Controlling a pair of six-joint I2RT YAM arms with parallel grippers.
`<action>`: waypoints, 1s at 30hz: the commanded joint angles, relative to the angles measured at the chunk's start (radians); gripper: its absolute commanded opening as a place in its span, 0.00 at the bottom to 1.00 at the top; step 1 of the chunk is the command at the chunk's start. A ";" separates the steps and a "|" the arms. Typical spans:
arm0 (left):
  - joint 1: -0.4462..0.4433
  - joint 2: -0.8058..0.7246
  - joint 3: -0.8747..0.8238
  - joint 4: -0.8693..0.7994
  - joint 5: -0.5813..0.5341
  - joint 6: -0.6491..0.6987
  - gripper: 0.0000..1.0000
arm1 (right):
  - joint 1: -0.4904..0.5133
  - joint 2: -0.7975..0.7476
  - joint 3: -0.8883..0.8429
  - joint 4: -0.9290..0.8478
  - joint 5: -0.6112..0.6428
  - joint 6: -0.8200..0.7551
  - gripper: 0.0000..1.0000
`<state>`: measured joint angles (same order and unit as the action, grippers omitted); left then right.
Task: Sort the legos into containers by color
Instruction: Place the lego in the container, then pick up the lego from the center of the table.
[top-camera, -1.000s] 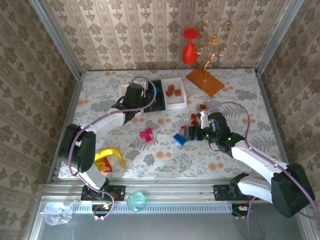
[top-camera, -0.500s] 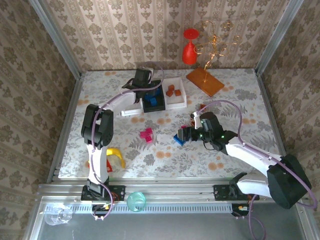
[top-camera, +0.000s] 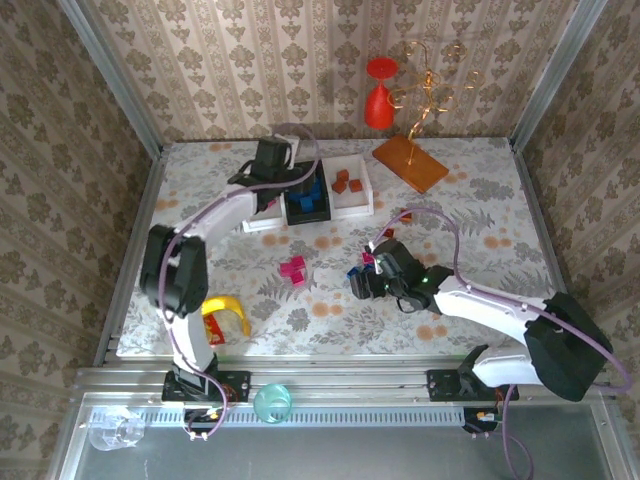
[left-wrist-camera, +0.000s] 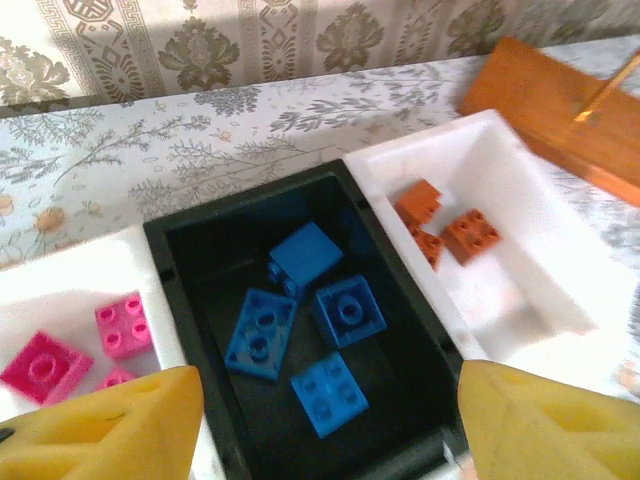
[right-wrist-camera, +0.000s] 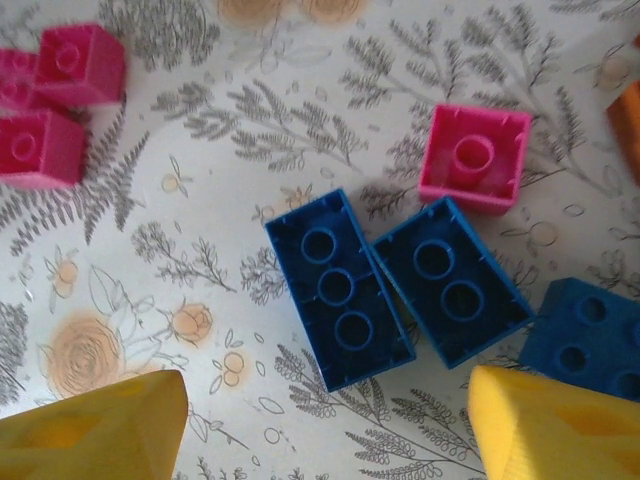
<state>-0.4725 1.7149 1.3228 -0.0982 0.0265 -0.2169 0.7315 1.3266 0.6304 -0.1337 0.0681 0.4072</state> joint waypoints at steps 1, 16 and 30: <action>-0.016 -0.143 -0.157 0.123 0.062 -0.071 0.70 | 0.018 0.055 -0.013 0.031 0.039 0.024 0.68; -0.035 -0.446 -0.495 0.169 0.072 -0.128 0.70 | 0.037 0.305 0.086 0.174 0.130 -0.042 0.64; -0.018 -0.574 -0.598 0.137 0.039 -0.119 0.70 | 0.088 0.403 0.207 0.151 0.060 -0.119 0.36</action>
<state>-0.4992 1.1774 0.7422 0.0425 0.0784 -0.3222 0.8017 1.6875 0.8036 -0.0494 0.2176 0.3065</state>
